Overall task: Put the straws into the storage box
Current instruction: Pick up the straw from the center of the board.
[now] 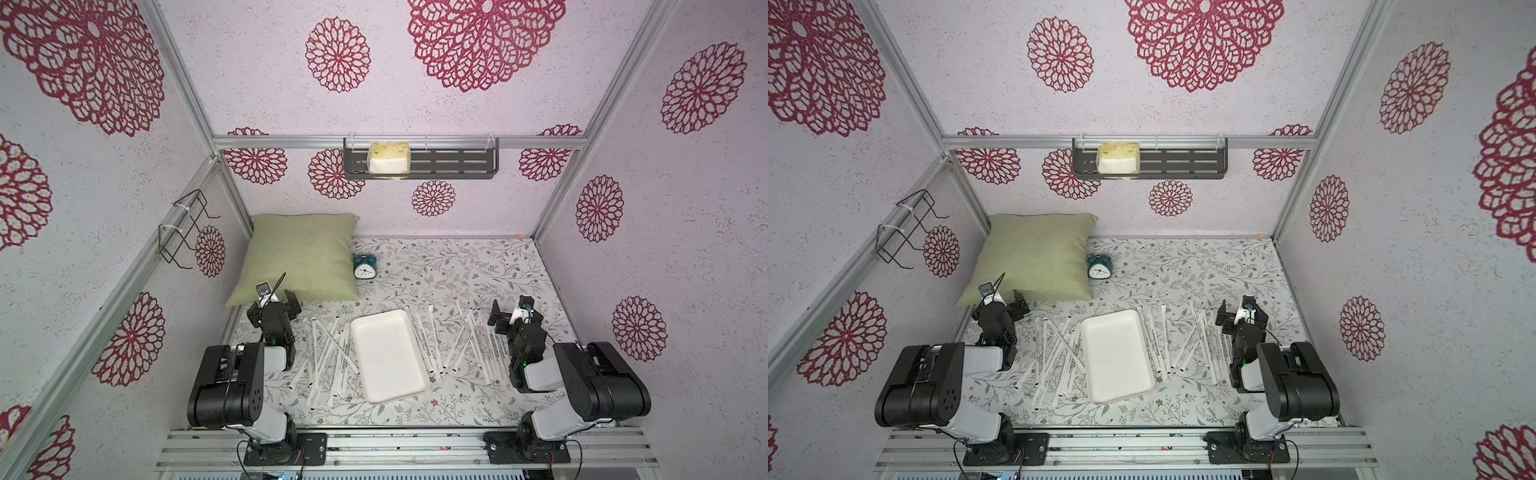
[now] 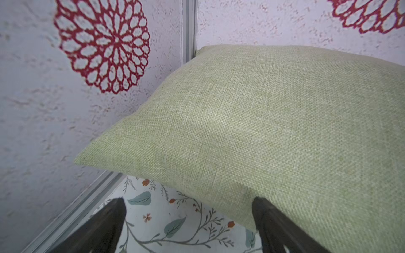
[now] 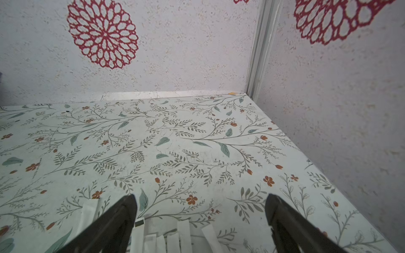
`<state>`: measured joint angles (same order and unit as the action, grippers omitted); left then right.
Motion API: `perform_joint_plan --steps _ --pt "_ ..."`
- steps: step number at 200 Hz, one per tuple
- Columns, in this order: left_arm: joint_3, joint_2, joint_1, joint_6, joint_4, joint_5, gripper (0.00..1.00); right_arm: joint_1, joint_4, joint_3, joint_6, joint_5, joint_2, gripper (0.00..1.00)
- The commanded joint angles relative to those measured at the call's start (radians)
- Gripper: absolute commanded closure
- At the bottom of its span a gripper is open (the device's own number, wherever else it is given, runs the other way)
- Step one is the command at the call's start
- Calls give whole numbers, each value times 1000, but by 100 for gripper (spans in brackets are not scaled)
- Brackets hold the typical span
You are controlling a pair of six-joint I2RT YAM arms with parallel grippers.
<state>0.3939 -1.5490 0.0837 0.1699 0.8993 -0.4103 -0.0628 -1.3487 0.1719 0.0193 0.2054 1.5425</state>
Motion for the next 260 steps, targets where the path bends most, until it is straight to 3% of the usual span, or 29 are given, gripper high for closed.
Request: perform_joint_plan --steps 1,99,119,128,134,143,150,159,172,179,190,201,208,223,240,260 --pt "13 -4 0 -4 8 -1 2 -6 -25 21 -11 -4 -7 1" --pt "13 0 8 -6 17 14 2 -12 -25 12 -19 0 -44 1" --pt "47 154 -90 -57 -155 -148 2 -117 265 79 -33 257 -271 1" --pt "82 234 -146 -78 -252 -246 2 -185 552 189 50 425 -354 1" --pt "115 277 -184 -63 -339 -329 2 -214 785 287 113 457 -387 1" --pt "169 337 -223 -13 -502 -386 2 -227 1054 409 185 388 -411 1" --pt "218 372 -241 53 -642 -387 2 -219 1165 460 218 250 -424 1" --pt "288 400 -250 141 -827 -356 2 -207 1201 475 289 101 -443 1" --pt "388 417 -249 252 -1047 -281 2 -151 1167 432 327 -292 -498 1" --pt "433 421 -243 320 -1146 -243 2 -129 1142 392 391 -383 -526 17" --pt "497 425 -212 469 -1319 -185 2 -138 1229 392 488 -371 -543 49" --pt "517 438 -143 439 -1361 28 1 -209 1372 423 546 -264 -537 60" --pt "517 450 -121 424 -1369 112 8 -274 1450 446 576 -182 -531 61" --pt "527 477 -162 402 -1421 134 8 -404 1571 482 641 -53 -492 59" --pt "549 472 -294 416 -1493 61 0 -514 1609 523 647 4 -392 54" --pt "546 440 -426 484 -1523 51 2 -574 1605 585 618 -4 -227 56"
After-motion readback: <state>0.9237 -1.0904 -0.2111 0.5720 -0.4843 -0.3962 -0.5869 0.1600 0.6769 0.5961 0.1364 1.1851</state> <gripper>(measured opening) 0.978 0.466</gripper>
